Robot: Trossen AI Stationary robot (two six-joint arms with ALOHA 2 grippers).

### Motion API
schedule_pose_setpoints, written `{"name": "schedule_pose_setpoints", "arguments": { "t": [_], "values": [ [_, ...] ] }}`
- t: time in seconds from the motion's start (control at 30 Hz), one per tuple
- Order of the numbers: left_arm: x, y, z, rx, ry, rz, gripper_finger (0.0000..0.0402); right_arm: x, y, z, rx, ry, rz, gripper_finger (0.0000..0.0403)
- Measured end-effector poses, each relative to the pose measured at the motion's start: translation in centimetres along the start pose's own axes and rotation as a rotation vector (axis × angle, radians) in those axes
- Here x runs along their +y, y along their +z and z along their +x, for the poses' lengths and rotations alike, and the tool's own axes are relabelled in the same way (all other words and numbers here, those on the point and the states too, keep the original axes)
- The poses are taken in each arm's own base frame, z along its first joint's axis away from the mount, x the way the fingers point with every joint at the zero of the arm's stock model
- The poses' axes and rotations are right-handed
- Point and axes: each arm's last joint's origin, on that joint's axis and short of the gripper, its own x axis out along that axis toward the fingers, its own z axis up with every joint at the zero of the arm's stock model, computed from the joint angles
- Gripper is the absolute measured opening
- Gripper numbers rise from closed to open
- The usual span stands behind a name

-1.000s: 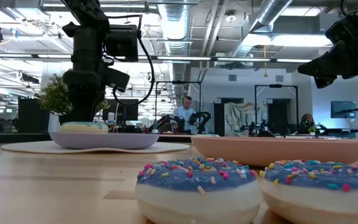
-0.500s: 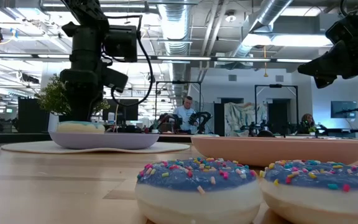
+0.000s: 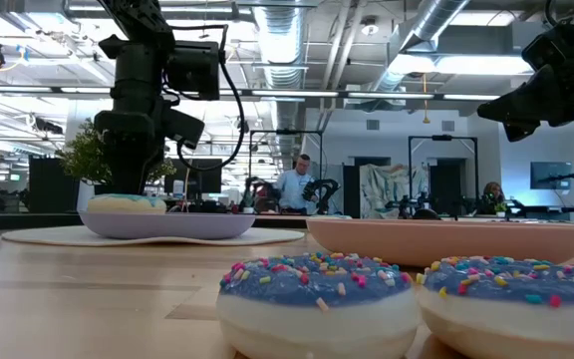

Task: Pick & Place donuts
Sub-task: Put the big light blue donut on the purple plate

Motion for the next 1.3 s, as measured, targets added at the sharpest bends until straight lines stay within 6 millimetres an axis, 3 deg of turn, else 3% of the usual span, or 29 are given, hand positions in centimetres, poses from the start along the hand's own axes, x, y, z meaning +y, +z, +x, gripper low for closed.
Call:
{"name": "schedule_pose_setpoints", "arguments": {
  "t": [1.3],
  "values": [
    [0.03, -0.26, 0.0, 0.026, 0.004, -0.056, 0.0149, 0.0, 0.0, 0.0, 0.0, 0.0, 0.0, 0.0]
  ]
}}
